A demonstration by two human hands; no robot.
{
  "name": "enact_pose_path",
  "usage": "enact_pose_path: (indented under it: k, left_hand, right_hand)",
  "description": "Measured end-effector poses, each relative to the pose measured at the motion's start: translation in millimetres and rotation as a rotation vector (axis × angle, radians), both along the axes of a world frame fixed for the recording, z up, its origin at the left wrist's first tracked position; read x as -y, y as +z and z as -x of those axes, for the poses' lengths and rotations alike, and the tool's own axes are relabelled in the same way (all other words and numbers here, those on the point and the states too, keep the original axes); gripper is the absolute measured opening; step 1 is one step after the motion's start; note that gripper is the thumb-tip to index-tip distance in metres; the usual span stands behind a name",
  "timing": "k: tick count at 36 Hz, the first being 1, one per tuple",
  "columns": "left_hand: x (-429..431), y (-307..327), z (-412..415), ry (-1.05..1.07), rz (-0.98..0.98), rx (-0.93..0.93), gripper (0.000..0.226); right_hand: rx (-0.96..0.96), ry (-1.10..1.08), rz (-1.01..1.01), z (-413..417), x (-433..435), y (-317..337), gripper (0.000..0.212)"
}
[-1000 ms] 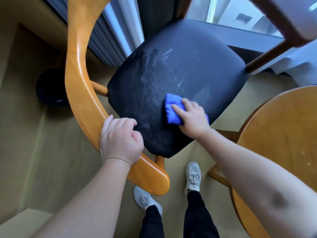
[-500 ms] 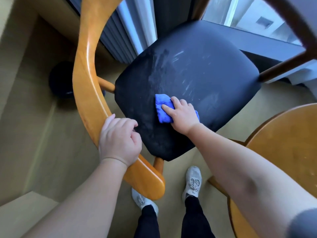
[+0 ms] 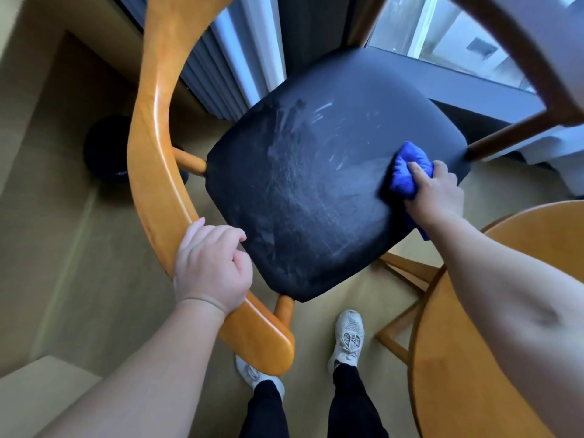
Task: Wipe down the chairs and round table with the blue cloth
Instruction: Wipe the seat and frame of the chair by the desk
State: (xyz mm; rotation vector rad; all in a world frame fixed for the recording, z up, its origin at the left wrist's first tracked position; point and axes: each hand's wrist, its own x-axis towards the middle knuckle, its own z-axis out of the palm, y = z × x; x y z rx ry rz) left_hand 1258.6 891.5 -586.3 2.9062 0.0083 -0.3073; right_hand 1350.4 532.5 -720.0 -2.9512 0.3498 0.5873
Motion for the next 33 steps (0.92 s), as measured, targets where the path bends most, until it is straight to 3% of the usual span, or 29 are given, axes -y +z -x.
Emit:
enact_pose_path:
  k: [8, 16, 21, 27, 33]
  left_hand:
    - [-1.5, -1.6, -0.2, -0.003, 0.011, 0.006, 0.025]
    - [-2.3, 1.0, -1.8, -0.05, 0.055, -0.017, 0.038]
    - [-3.2, 2.9, -3.9, -0.082, 0.051, -0.073, 0.029]
    - [-25.1, 6.7, -36.5, -0.366, 0.007, -0.141, 0.025]
    - [-72.3, 16.1, -136.9, -0.561, -0.122, -0.095, 0.023]
  right_hand:
    - [-0.034, -0.075, -0.125, 5.8, -8.3, 9.5, 0.092]
    - [-0.029, -0.241, -0.178, 2.4, -34.9, 14.9, 0.08]
    - [-0.011, -0.266, -0.182, 2.6, -71.5, 24.4, 0.076]
    - [-0.004, -0.164, -0.184, 11.9, -108.1, 35.1, 0.077]
    - [0.006, -0.103, -0.181, 5.6, -125.3, 35.0, 0.071]
